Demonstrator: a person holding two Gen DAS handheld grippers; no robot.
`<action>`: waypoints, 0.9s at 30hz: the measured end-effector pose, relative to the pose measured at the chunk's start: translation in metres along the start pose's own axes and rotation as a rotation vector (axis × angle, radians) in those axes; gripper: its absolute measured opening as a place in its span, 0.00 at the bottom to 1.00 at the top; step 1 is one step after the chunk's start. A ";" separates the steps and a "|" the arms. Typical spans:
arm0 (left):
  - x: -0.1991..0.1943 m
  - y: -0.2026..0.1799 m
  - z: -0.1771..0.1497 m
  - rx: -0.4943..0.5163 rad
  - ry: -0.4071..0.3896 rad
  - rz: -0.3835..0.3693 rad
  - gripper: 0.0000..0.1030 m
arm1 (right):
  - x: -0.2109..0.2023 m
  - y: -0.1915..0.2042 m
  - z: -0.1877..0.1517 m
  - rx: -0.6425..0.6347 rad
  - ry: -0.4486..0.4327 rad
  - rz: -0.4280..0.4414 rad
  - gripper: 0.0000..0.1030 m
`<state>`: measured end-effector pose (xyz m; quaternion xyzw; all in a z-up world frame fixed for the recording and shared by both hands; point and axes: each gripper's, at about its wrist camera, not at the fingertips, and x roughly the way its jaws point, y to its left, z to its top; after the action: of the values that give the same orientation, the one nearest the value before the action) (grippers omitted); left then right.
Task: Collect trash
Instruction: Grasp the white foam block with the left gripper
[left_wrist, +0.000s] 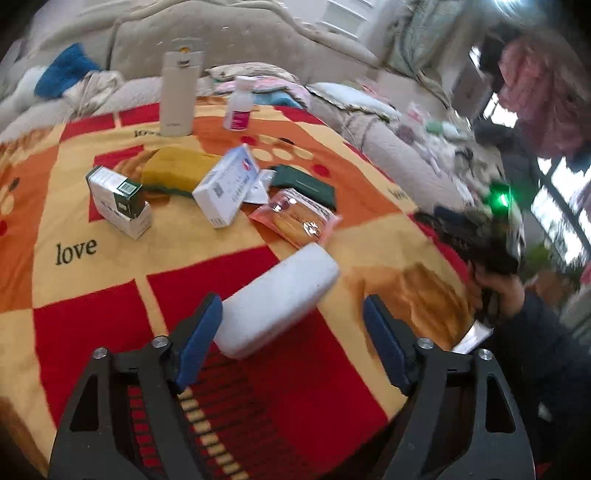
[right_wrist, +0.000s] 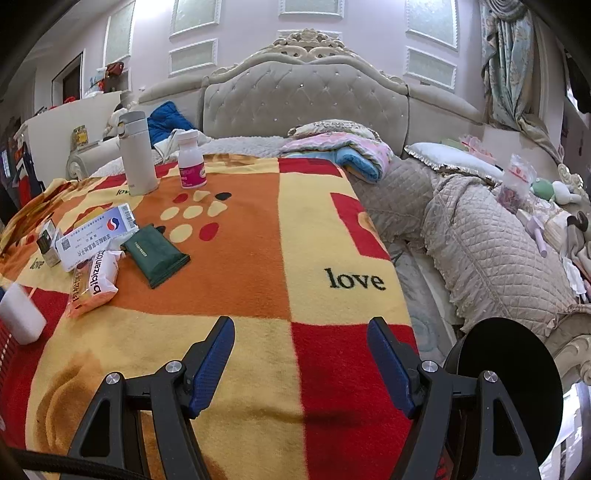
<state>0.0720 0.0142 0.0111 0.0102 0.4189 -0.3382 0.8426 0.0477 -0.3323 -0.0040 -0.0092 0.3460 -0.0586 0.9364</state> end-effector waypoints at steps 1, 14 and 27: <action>0.001 -0.003 -0.001 0.027 0.002 0.045 0.77 | 0.000 0.000 0.000 -0.002 0.001 -0.001 0.70; 0.053 -0.006 0.025 0.208 0.083 0.178 0.78 | -0.001 0.001 -0.001 -0.013 0.008 -0.017 0.70; 0.091 0.011 0.017 0.313 0.144 0.197 0.85 | -0.005 0.007 0.002 -0.012 -0.025 0.010 0.70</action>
<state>0.1281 -0.0333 -0.0455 0.2062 0.4173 -0.3134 0.8277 0.0459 -0.3252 0.0007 -0.0139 0.3347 -0.0518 0.9408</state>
